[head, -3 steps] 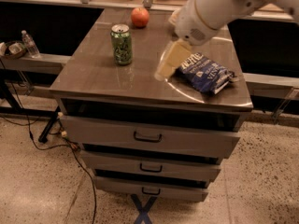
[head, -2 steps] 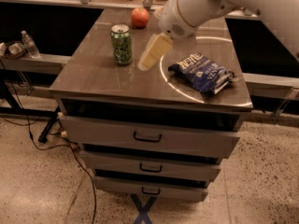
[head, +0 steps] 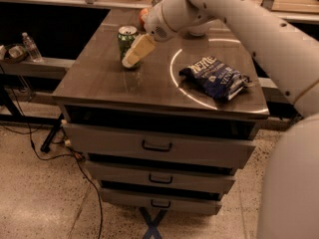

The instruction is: Knock green can over

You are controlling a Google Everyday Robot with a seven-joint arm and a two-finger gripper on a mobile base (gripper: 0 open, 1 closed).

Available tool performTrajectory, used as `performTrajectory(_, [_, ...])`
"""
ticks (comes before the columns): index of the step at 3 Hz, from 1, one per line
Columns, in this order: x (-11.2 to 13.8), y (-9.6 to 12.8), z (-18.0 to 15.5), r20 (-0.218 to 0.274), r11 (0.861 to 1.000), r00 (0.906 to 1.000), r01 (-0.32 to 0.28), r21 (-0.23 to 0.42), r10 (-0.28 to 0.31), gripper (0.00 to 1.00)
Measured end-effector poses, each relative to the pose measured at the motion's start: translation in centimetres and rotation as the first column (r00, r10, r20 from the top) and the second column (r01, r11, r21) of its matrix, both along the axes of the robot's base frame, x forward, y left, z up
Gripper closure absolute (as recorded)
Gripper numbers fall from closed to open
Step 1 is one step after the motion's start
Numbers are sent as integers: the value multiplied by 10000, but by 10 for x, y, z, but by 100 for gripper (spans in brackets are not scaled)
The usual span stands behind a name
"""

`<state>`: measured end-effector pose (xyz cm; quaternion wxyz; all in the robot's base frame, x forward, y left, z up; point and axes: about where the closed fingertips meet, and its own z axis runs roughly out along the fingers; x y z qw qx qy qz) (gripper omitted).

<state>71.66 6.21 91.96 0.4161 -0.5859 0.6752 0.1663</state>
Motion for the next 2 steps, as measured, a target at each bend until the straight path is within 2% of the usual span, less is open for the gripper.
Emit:
performTrajectory(1, [16, 14, -10, -279, 9992, 9996, 53, 405, -41, 0])
performTrajectory(2, [24, 25, -20, -742, 9983, 9972, 168, 561, -126, 18])
